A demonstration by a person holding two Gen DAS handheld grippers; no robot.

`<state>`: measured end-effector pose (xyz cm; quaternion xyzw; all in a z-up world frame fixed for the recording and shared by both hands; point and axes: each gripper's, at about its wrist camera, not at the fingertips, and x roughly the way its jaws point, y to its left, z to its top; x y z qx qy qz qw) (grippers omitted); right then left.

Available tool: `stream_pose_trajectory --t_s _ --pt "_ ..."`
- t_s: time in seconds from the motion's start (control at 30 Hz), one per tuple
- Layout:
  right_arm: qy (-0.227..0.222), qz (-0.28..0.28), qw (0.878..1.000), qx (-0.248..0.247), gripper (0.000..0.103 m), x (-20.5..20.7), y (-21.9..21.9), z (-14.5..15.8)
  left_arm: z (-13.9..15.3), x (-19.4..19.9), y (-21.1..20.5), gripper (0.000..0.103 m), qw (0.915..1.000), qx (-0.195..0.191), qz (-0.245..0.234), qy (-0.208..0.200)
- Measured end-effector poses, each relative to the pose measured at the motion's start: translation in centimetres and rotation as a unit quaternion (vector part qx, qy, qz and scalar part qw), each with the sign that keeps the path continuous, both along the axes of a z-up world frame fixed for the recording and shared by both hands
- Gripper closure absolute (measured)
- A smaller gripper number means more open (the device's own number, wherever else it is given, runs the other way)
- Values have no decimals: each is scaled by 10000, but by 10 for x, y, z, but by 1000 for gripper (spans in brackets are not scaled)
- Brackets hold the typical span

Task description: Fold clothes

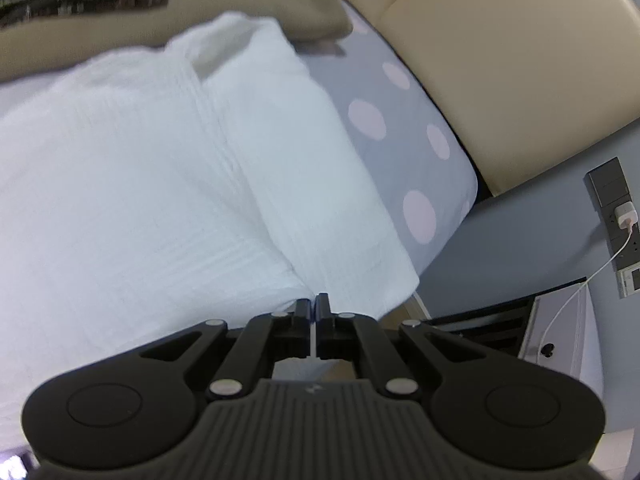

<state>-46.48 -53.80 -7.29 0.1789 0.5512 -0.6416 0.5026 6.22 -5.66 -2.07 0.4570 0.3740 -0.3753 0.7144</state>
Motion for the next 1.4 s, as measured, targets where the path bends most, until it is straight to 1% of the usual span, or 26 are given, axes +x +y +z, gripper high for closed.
stream_pose_trajectory --t_s 0.13,0.23,0.27,0.33,0.37,0.43,0.5,0.57,0.63,0.67,0.73,0.77,0.8,0.87,0.93,0.97,1.0,1.2,1.4 --pt "217 183 9995 155 101 3 2 -11 -13 0 -3 103 9998 93 -102 -158" --pt "336 348 9983 311 101 7 3 -17 -24 -4 -8 102 9991 276 -219 -225" --pt "365 400 9979 366 101 8 4 -19 -26 -5 -9 97 9989 351 -227 -197" --pt "372 459 9972 461 100 7 3 -21 -29 -5 -10 94 9984 498 -197 -156" --pt "348 423 9973 488 100 4 3 -21 -26 -5 -10 89 9985 491 -142 -180" --pt "204 187 9985 470 99 -7 1 -19 -16 -2 -11 80 9992 358 -5 -194" --pt "-171 -264 9988 387 95 -27 -4 -11 -1 4 -10 76 9998 54 167 -96" --pt "-646 -788 9945 253 91 -49 -8 -3 13 10 -9 70 9990 -282 359 21" --pt "-1158 -1291 9848 45 91 -70 -8 6 24 18 -9 67 9961 -637 586 146" --pt "-1428 -1505 9782 -92 91 -80 -8 11 27 20 -11 66 9947 -762 675 158" --pt "-2015 -1891 9603 -387 90 -96 -8 21 33 23 -16 66 9915 -986 833 155" --pt "-2367 -2048 9484 -512 84 -103 -8 26 33 23 -20 66 9911 -1015 855 121" --pt "-2732 -2188 9347 -610 75 -110 -8 29 32 22 -25 65 9911 -1014 857 76" --pt "-3324 -2383 9109 -541 67 -118 -9 27 30 19 -35 65 9916 -984 835 5" --pt "-3797 -2539 8888 -361 66 -123 -10 21 25 21 -45 65 9931 -915 738 3" --pt "-3906 -2591 8830 -233 66 -125 -10 16 23 19 -49 65 9938 -880 674 -9" --pt "-3952 -2621 8803 -160 66 -126 -11 13 20 17 -53 65 9944 -850 622 -36" --pt "-4000 -2668 8768 -16 67 -133 -5 7 13 12 -68 65 9962 -741 454 -81" --pt "-4015 -2670 8759 203 70 -141 -4 -6 0 9 -74 65 9981 -438 428 -77"
